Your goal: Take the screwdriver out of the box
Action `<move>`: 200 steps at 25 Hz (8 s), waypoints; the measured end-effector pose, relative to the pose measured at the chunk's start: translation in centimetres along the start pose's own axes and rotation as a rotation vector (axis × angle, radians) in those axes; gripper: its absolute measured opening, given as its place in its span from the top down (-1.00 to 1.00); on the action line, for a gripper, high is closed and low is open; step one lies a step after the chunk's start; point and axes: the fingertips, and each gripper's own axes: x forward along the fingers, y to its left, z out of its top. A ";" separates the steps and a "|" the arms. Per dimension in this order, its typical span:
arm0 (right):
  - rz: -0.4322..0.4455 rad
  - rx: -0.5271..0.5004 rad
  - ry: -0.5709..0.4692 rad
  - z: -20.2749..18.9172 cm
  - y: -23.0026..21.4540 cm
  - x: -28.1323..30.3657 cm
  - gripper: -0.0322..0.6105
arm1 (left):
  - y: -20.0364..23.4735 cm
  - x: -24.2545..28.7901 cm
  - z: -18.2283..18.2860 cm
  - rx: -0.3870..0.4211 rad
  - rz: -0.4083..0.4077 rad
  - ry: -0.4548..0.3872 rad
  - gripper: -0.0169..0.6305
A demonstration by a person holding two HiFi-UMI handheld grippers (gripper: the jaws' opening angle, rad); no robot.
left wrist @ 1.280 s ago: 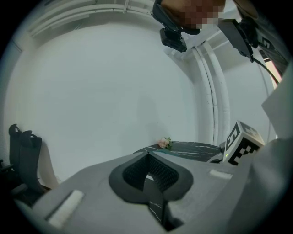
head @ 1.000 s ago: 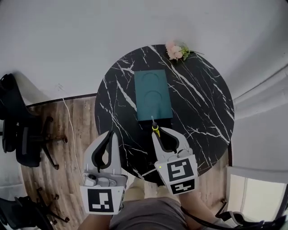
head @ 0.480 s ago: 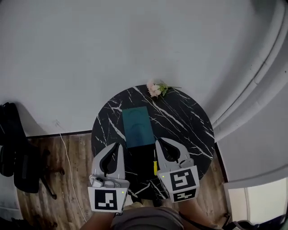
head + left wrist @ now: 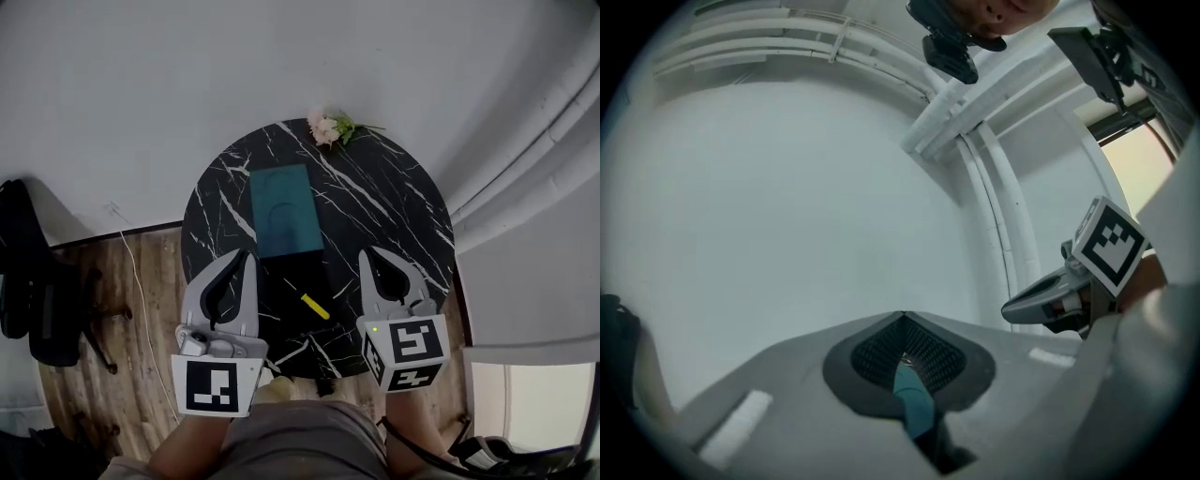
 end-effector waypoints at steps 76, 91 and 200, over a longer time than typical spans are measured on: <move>0.419 -0.256 0.807 -22.8 12.8 9.4 0.43 | 7.7 -0.2 -15.3 -0.224 0.177 0.302 0.95; 0.413 -0.211 0.807 -23.5 13.8 9.9 0.56 | 7.9 -1.0 -15.3 -0.229 0.188 0.301 0.95; 0.062 0.149 0.392 -21.6 -5.5 9.4 0.66 | -5.8 7.3 -10.4 0.027 -0.105 0.306 0.95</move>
